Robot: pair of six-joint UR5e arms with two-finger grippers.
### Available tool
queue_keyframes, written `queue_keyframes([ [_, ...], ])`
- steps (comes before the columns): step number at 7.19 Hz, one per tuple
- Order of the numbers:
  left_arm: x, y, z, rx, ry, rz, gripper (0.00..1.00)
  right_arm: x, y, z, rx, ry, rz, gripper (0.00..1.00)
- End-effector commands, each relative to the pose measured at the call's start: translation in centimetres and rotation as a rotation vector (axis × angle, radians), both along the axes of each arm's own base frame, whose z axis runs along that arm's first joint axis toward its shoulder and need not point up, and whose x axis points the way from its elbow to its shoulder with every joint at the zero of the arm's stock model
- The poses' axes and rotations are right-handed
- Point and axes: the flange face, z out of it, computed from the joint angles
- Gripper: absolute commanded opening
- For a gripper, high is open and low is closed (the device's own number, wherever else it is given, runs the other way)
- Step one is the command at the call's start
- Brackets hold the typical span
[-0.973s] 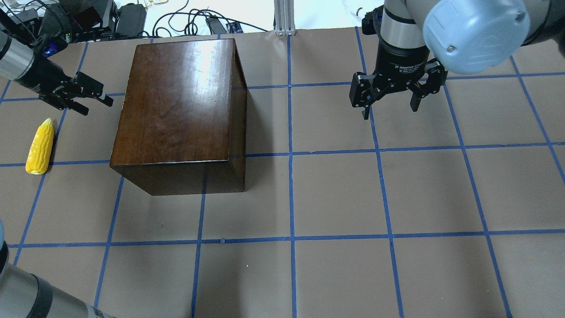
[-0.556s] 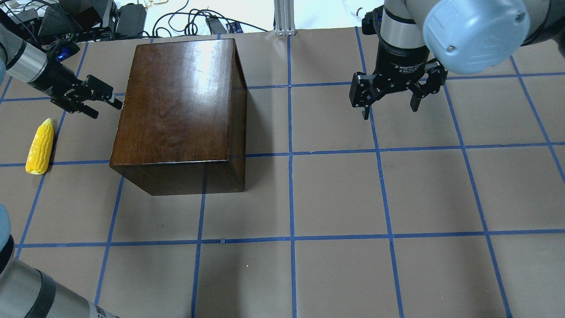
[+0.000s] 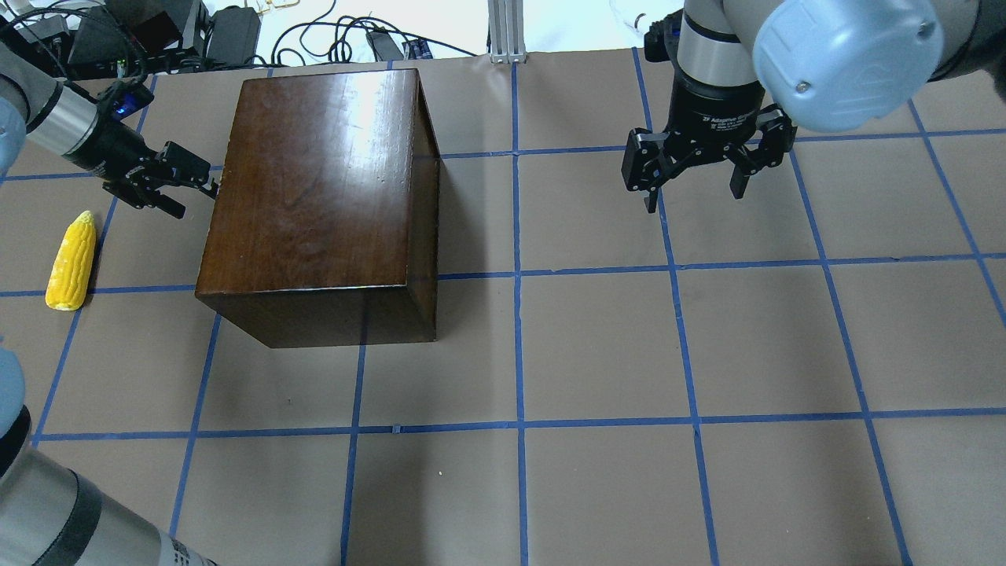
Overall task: Open drawer and put corn inside
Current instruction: 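Lower the left gripper and hook the white drawer handle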
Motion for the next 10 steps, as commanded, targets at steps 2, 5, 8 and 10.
queue_keyframes([
  [2, -0.2, -0.2, -0.8, 0.004, 0.032, 0.005, 1.00, 0.0, 0.0, 0.0, 0.000, 0.001, 0.000, 1.00],
  [5, -0.1, -0.2, -2.0, 0.030, 0.038, 0.007, 1.00, 0.0, 0.0, 0.0, 0.000, 0.001, 0.000, 1.00],
  [8, -0.1, -0.1, -2.8, 0.038, 0.037, 0.006, 1.00, 0.0, 0.0, 0.0, 0.000, 0.001, 0.000, 1.00],
  [10, 0.5, 0.1, -2.7, 0.047, -0.007, -0.006, 1.00, 0.0, 0.0, 0.0, 0.000, -0.001, 0.000, 1.00],
])
